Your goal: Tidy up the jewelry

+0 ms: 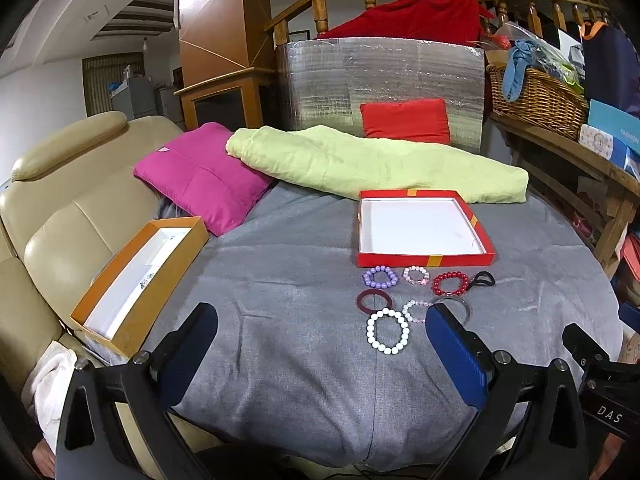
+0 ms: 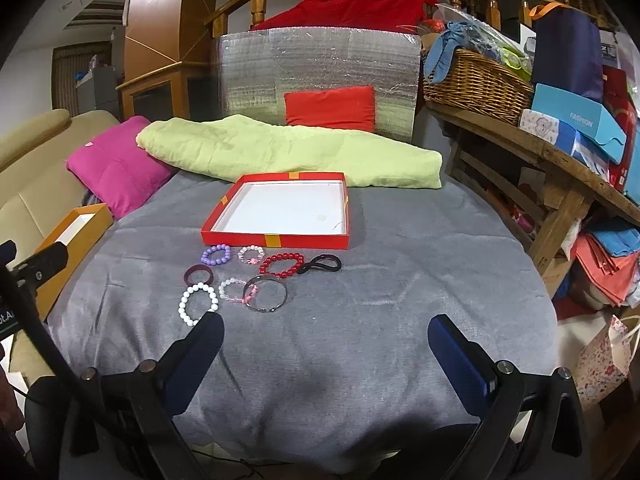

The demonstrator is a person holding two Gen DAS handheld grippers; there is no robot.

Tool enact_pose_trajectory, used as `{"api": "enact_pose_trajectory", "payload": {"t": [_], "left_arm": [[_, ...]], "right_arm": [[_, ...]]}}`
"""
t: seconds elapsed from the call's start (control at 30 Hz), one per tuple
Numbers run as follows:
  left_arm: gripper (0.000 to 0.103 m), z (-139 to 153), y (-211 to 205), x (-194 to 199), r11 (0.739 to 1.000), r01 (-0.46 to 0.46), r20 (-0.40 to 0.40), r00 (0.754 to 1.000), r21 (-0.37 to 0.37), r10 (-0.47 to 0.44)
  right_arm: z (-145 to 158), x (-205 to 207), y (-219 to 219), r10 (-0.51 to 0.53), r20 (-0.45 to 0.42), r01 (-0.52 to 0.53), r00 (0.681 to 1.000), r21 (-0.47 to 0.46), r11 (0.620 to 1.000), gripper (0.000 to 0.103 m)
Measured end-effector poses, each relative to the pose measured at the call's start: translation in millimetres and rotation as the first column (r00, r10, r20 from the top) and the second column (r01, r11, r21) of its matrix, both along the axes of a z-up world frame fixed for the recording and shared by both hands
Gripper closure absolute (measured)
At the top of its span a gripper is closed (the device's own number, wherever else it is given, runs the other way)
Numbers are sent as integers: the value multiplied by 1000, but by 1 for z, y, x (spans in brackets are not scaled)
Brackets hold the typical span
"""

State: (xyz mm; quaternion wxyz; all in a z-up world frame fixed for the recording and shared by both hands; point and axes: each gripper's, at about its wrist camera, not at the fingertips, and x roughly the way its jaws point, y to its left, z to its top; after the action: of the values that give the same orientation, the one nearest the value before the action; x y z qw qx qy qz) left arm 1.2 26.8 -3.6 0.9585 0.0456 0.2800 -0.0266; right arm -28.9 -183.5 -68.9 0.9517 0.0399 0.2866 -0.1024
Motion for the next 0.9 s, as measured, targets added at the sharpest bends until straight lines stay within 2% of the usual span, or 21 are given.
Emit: {"api": "enact_pose_trajectory", "payload": {"t": [0.9], "left_arm": [[0,-6,3,3,1000,-6,-8,1000,15,7]], "right_arm": [[0,1,1,-1,-8,1,1000,9,1000,0]]}}
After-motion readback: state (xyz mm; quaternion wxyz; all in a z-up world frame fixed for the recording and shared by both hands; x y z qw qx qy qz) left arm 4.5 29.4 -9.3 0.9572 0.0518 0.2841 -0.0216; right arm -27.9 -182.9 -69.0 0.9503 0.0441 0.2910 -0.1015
